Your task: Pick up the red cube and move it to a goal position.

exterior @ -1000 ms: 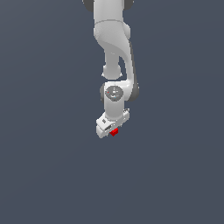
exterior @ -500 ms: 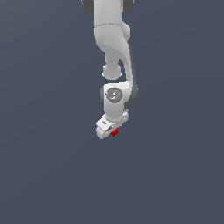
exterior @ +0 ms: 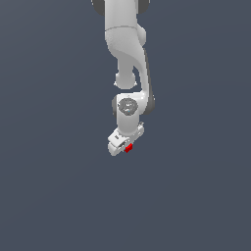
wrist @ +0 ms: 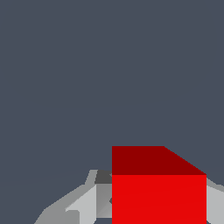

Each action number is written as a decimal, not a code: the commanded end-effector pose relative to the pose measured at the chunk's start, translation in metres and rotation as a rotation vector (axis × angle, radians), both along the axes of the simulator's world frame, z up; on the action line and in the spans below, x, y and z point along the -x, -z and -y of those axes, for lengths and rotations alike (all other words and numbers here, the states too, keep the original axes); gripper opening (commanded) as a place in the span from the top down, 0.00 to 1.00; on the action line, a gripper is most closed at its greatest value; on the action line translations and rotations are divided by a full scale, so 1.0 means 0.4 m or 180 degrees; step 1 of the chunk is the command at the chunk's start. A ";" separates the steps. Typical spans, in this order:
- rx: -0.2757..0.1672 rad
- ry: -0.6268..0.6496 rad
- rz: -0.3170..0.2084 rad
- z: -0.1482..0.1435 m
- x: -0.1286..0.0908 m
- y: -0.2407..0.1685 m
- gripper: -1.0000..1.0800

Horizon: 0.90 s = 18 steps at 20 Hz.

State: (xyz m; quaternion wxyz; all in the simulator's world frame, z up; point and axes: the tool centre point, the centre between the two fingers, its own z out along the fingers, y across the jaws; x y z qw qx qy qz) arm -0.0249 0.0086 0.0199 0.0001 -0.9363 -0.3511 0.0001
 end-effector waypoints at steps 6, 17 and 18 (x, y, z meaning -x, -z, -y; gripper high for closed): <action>0.0000 0.0000 0.0001 0.005 0.001 -0.017 1.00; 0.0001 -0.0003 0.0000 0.047 0.008 -0.178 1.00; 0.0001 -0.0003 0.0000 0.053 0.009 -0.202 1.00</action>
